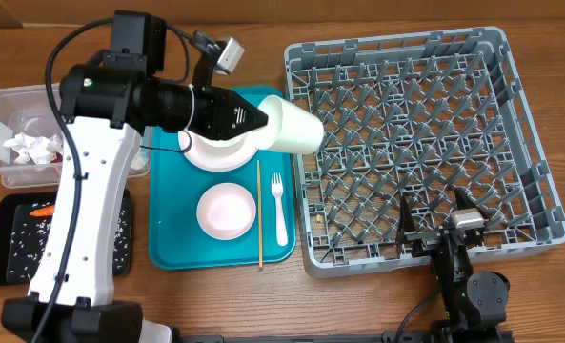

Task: Sort waste into correct bins and load items into the dishwasher
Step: 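Lift the white cup and tilt it toward the dish rack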

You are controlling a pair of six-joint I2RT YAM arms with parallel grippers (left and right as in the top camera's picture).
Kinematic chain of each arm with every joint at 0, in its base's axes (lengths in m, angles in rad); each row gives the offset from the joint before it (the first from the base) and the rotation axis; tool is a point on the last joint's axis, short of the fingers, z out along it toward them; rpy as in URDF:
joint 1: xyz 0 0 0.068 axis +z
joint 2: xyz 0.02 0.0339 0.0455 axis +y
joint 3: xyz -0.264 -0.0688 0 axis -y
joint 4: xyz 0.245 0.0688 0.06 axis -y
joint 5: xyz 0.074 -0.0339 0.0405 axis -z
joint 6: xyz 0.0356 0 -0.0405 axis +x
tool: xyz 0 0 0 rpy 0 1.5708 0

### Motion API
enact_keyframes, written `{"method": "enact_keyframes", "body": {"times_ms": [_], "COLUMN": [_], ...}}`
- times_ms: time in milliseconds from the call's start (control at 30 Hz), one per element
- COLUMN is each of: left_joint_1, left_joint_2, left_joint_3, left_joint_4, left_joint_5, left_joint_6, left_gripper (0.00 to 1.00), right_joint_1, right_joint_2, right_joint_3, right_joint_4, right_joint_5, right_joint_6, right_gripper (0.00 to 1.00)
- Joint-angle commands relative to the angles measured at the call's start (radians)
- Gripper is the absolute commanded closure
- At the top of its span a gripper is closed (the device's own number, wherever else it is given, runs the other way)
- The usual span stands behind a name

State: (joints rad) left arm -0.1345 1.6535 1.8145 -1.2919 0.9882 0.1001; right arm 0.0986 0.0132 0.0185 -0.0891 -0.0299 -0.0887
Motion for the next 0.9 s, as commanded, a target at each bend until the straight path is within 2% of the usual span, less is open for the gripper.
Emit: {"method": "enact_keyframes", "body": {"times_ms": [0,167,333,433,667,867], "left_joint_1": [0.012,0.038,0.096,0.112,0.113,0.112], "left_joint_2": [0.035,0.062,0.096,0.117,0.154,0.166], "left_joint_3": [0.001,0.001,0.001,0.0,0.0,0.0], "left_joint_4": [-0.01,-0.01,-0.02,-0.045,-0.138,-0.156], "left_joint_5": [0.091,0.183,0.261,0.304,0.374,0.408], "left_joint_6": [0.066,0.104,0.141,0.2,0.328,0.331], "left_gripper": [0.96,0.96,0.96,0.96,0.96,0.96], "right_joint_1": [-0.003,-0.003,-0.003,-0.003,-0.003,-0.003], "right_joint_2": [-0.006,-0.005,0.015,0.04,0.264,0.61], "right_joint_3": [-0.011,-0.011,0.019,0.079,0.388,0.772], "right_joint_4": [0.013,0.019,0.019,-0.007,-0.147,-0.531], "right_joint_5": [-0.071,-0.155,-0.406,-0.468,-0.64,-0.69], "right_joint_6": [0.123,0.438,0.466,0.533,0.542,0.526], "right_gripper": [0.0,0.0,0.0,0.0,0.0,0.0]}}
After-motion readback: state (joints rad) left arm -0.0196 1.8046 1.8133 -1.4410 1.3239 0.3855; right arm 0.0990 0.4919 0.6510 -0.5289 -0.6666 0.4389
